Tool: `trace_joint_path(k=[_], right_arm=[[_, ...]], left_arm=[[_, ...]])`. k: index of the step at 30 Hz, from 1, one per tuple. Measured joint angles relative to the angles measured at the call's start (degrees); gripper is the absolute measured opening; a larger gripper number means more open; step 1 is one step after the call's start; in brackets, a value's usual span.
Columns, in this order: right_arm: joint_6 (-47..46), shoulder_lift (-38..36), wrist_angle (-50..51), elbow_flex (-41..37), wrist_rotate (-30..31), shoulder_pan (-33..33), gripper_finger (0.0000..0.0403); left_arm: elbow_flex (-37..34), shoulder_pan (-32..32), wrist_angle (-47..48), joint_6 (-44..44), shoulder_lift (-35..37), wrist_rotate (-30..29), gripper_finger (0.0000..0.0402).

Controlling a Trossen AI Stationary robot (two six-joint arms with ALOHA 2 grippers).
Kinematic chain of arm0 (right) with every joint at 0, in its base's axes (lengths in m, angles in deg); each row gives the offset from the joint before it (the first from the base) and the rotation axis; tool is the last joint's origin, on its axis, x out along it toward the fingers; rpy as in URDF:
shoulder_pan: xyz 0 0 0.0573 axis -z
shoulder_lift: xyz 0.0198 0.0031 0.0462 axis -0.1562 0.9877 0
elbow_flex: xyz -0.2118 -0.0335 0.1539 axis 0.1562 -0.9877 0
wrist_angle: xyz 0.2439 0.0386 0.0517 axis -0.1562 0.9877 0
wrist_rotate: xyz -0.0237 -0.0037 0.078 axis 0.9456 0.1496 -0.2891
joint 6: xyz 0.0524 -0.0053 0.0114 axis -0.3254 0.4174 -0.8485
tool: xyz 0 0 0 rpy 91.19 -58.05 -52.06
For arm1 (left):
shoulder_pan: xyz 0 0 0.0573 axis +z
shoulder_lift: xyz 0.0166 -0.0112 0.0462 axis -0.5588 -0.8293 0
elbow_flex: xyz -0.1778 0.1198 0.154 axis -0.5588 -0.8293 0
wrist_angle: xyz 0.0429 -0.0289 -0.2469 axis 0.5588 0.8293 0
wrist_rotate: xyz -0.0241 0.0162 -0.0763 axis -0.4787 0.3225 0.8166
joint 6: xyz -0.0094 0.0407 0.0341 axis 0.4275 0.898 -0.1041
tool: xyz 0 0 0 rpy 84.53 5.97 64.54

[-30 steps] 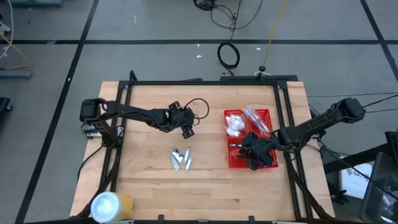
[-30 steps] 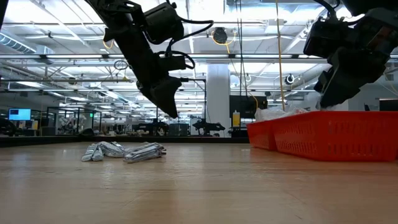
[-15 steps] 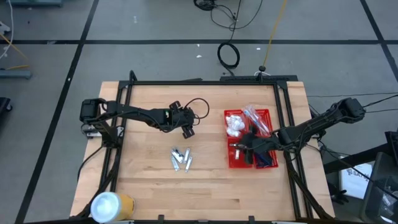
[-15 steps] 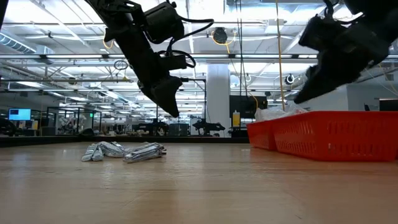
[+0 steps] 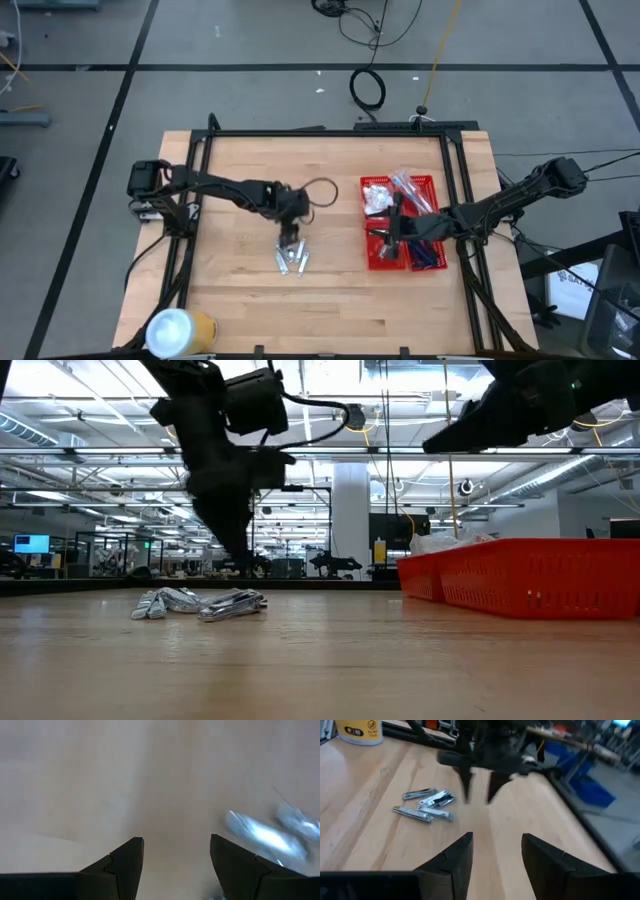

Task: Pick & Place Travel size toiletries
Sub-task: Put the nail cutter into the bottom left red bin

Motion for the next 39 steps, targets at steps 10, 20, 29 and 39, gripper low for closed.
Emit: trace_joint_path(k=[10, 20, 29, 39], right_arm=[[1.3, 0.0, -1.6, -1.9, -0.1, 2.2, 0.016], [1.3, 0.0, -11.1, -5.9, -0.1, 2.6, 0.016], [1.2, 0.0, -12.0, -6.3, -0.1, 2.6, 0.016], [1.2, 0.0, -12.3, -6.3, -0.1, 2.6, 0.016]], left_arm=[[0.1, -6.9, -1.0, -10.5, -1.4, 1.4, 0.0225], [0.5, -7.7, -2.0, -25.7, -6.4, 5.8, 0.0225], [0.7, -6.5, -0.9, -29.6, -7.0, 1.4, 0.0225], [0.8, -1.9, 10.4, -28.8, -7.3, -13.9, 0.0225]])
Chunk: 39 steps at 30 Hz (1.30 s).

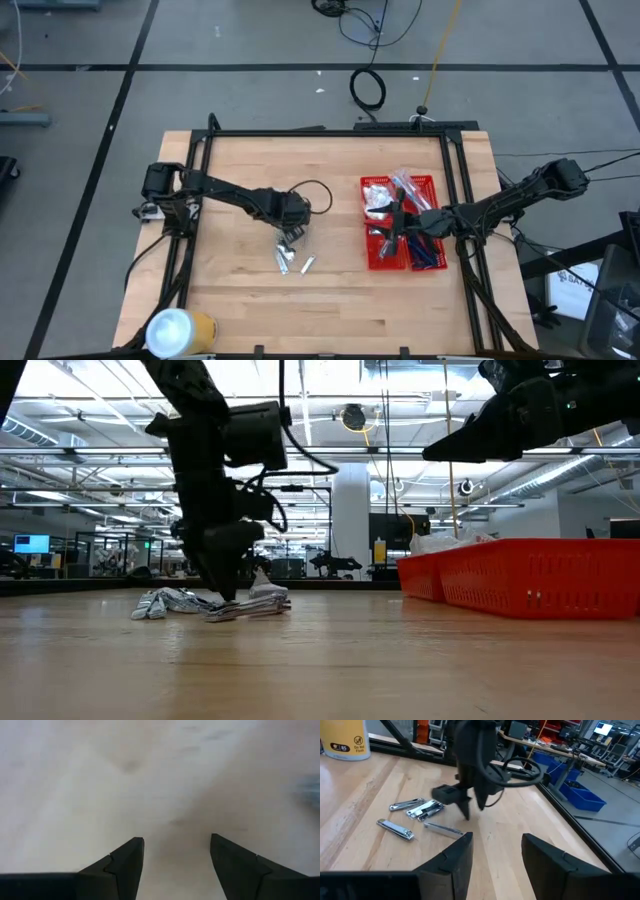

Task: Pick & Place Travel size toiletries
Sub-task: Put the nail cutter into the bottom left red bin

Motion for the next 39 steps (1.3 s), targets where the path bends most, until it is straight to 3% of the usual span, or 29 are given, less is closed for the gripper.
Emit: trace_joint_path(k=[3, 8, 11, 19, 31, 39], right_arm=[[0.0, 0.0, 0.0, 0.0, 0.0, 0.0, 0.016], [0.0, 0.0, 0.0, 0.0, 0.1, 0.0, 0.016], [0.3, 0.0, 0.0, 0.0, 0.1, 0.0, 0.016], [0.4, 0.0, 0.0, 0.0, 0.2, 0.0, 0.016], [-0.2, 0.0, 0.0, 0.0, 0.1, 0.0, 0.016], [-0.3, 0.0, 0.0, 0.0, 0.0, -0.1, 0.016]], left_arm=[[-0.1, 1.8, 1.4, -2.3, 0.7, 0.8, 0.0225], [2.2, 2.8, 0.7, -9.9, 1.7, 13.8, 0.0225], [5.3, 0.2, 0.1, -9.4, 1.7, 16.6, 0.0225], [12.1, -5.9, 0.0, -8.5, 1.0, 10.3, 0.0225], [13.0, -5.2, 1.2, -16.5, -7.3, 13.9, 0.0225], [13.2, -5.5, 7.1, -11.4, -8.4, 11.8, 0.0225]])
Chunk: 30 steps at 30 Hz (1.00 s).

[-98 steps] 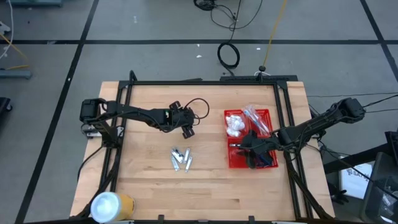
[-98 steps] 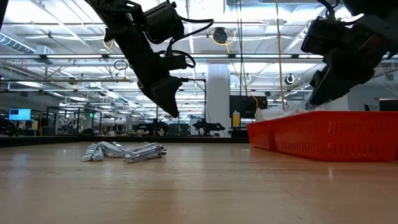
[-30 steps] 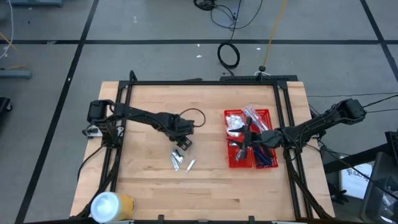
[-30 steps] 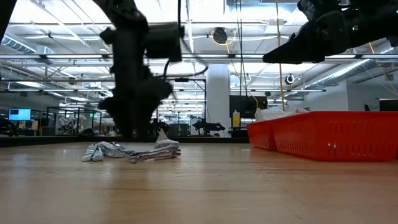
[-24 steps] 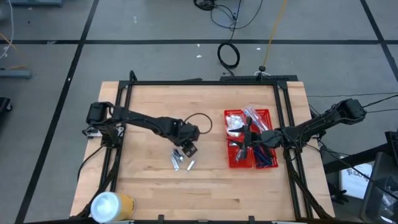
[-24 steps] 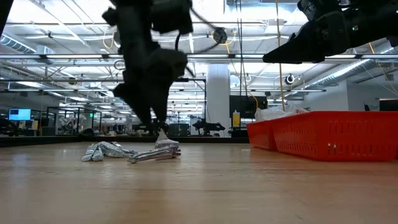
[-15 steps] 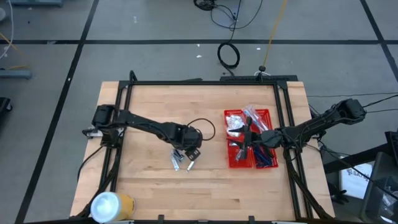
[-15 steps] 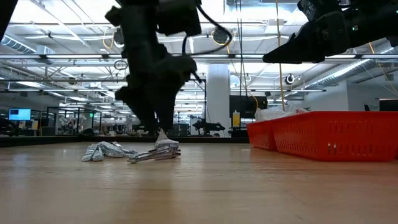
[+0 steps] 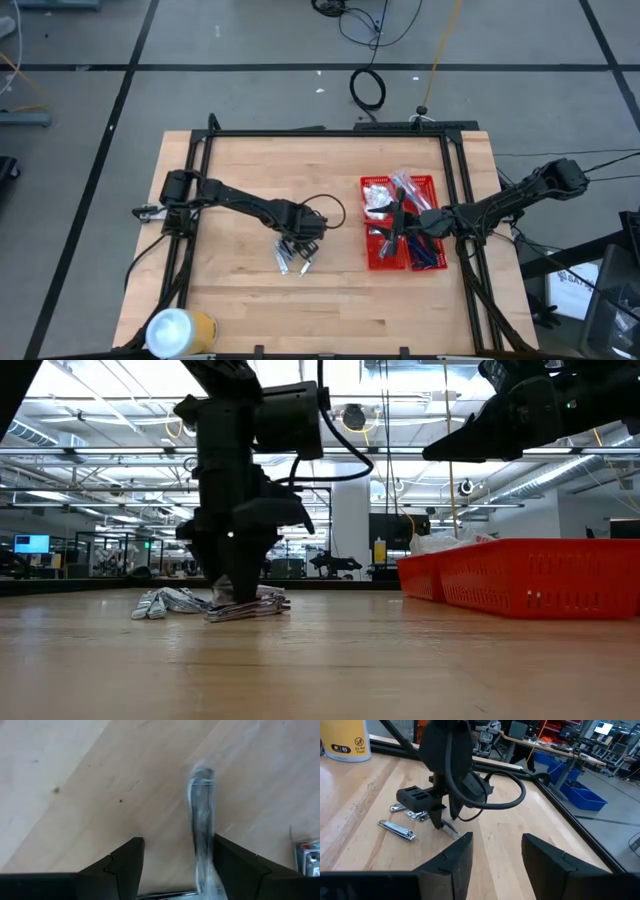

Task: Pick & Place Travel size toiletries
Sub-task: Put the nail cutter into the bottom left red bin

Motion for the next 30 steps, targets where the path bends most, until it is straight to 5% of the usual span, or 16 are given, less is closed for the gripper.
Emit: trace_joint_path(k=[8, 18, 24, 30], right_arm=[[0.1, 0.0, 0.1, 0.0, 0.0, 0.0, 0.016], [0.2, 0.0, 0.4, 0.0, 0.1, 0.0, 0.016], [-0.9, 0.0, 2.2, 0.0, 4.9, 0.0, 0.016], [-1.2, 0.0, 1.1, 0.0, 6.0, 1.2, 0.016]], left_arm=[[0.1, -0.1, 3.3, 0.9, -0.2, 0.3, 0.0209], [-0.2, 1.2, 2.7, 11.9, 0.4, 0.6, 0.0017], [-0.4, 1.5, -2.3, 22.7, 5.4, -7.4, 0.0018], [-0.9, 1.5, -21.8, 43.6, 10.6, -10.1, 0.0016]])
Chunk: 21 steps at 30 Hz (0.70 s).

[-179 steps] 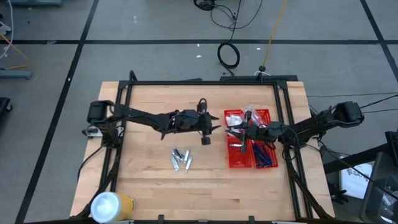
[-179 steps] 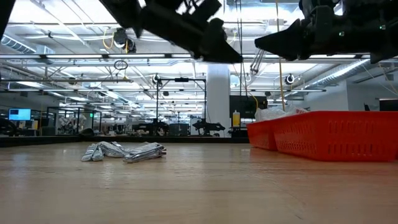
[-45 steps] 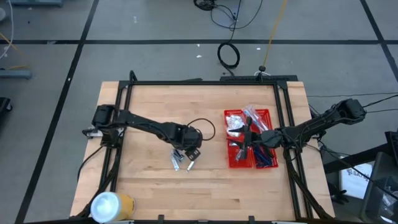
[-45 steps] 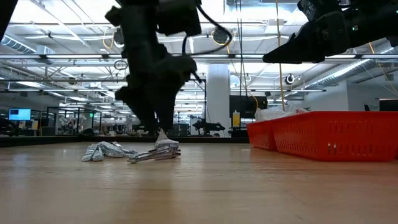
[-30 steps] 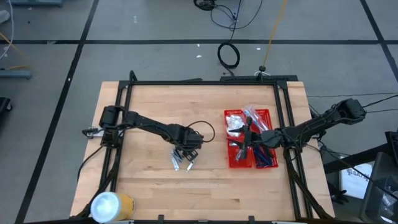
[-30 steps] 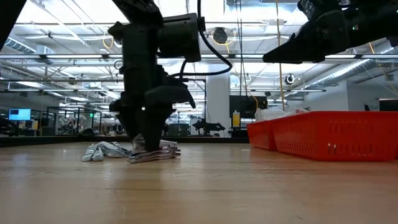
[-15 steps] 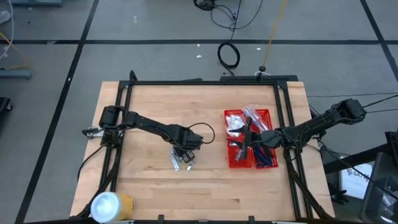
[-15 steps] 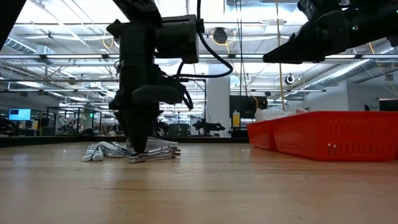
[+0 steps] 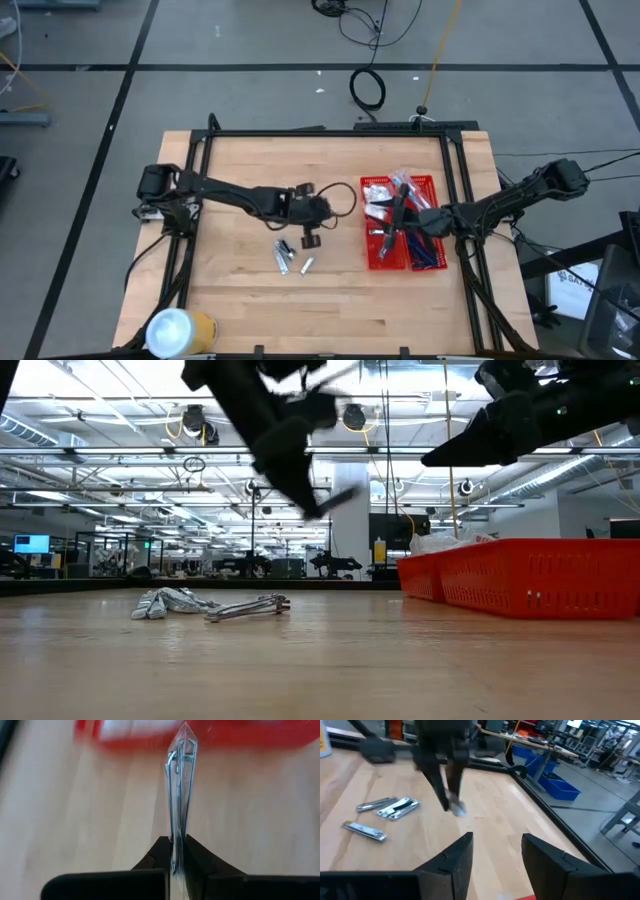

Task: Pick & Place Travel size toiletries
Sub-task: Put the nail cutter into the bottom left red bin

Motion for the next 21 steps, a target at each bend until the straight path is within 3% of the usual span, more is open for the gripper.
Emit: trace_joint_path(k=[4, 9, 15, 21], right_arm=[[-0.9, 0.0, 0.4, 0.0, 0.0, 1.4, 0.016], [-1.9, 0.2, 0.2, 0.0, -0.8, 2.5, 0.016], [-4.8, 0.6, -3.5, 0.0, -7.9, 6.1, 0.0165], [-5.0, 6.1, -13.0, 0.0, -18.1, 9.8, 0.0203]], left_arm=[[-1.2, 1.2, -12.4, 11.8, 0.2, 5.2, 0.0009], [-2.7, 5.0, -20.8, 15.2, 0.3, 13.2, 0.0014], [-2.8, 7.8, -26.8, 16.7, 0.3, 20.3, 0.0008], [-2.8, 8.0, -28.4, 17.1, 0.3, 21.0, 0.0009]])
